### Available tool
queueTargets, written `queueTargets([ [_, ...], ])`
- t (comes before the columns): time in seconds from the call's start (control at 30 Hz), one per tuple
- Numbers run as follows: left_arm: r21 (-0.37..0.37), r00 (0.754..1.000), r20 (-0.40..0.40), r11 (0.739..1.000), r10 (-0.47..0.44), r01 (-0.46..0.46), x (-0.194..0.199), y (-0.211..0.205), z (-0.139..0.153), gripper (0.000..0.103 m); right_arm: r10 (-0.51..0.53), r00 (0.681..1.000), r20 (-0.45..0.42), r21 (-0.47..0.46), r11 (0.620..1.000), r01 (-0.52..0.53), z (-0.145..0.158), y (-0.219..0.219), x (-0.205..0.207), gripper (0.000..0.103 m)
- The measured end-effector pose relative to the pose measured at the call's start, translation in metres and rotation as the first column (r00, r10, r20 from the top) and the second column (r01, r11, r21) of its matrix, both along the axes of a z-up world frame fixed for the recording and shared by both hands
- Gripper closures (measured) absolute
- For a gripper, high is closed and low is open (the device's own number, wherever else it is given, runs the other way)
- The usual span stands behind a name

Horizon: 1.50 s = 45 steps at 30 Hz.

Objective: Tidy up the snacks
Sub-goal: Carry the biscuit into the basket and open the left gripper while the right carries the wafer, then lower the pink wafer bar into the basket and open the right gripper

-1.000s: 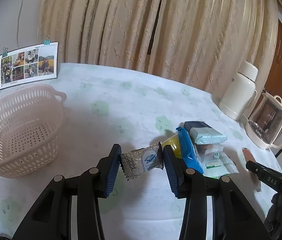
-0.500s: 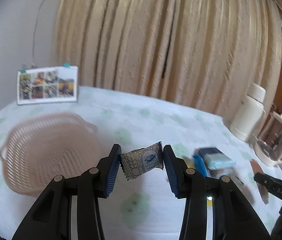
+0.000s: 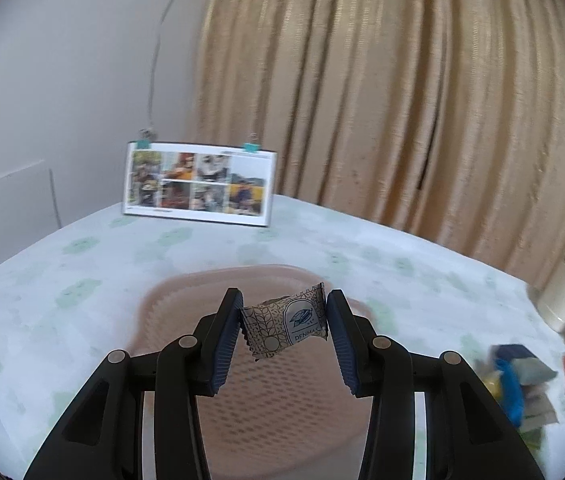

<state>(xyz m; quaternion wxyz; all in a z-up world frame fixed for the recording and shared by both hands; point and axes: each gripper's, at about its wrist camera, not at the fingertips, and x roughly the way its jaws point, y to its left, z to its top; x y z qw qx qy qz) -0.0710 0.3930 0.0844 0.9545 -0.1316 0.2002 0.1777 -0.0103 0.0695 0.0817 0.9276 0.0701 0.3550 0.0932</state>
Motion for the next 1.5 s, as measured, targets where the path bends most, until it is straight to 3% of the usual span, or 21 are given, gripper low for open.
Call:
queueTargets([
  [0.03,-0.013,1.000,-0.001,1.000,0.012,-0.012,0.000,0.006,-0.002,0.052,0.010,1.000,0.002,0.000,1.000,-0.010,0.001,0.006,0.001,0.075],
  [0.1,-0.039,1.000,0.006,0.999,0.026,-0.026,-0.004,0.016,-0.003,0.035,0.032,0.999,0.006,-0.002,0.999,-0.032,0.003,0.020,0.002,0.075],
  [0.17,-0.070,0.999,0.019,0.997,0.040,-0.039,-0.007,0.025,-0.006,0.031,0.052,0.999,0.009,-0.003,0.999,-0.052,0.005,0.033,0.003,0.074],
  [0.47,-0.084,0.994,0.051,0.992,0.094,-0.090,-0.017,0.038,-0.005,0.031,0.188,0.982,0.028,0.027,0.982,-0.189,0.019,0.100,0.009,0.074],
  [0.93,-0.119,0.969,0.113,0.971,0.222,-0.208,-0.040,0.053,-0.001,0.031,0.438,0.897,0.051,0.091,0.893,-0.441,0.028,0.225,0.016,0.071],
  [1.13,-0.106,0.965,0.137,0.972,0.223,-0.209,-0.044,0.050,0.002,0.031,0.476,0.878,0.038,0.107,0.872,-0.478,0.020,0.250,0.020,0.070],
  [1.23,-0.122,0.966,0.131,0.970,0.224,-0.208,-0.044,0.054,0.001,0.031,0.474,0.880,0.026,0.108,0.874,-0.473,0.015,0.254,0.025,0.063],
  [1.5,-0.135,0.968,0.129,0.971,0.217,-0.200,-0.044,0.055,0.000,0.031,0.447,0.894,0.014,0.122,0.887,-0.445,0.006,0.248,0.029,0.063],
])
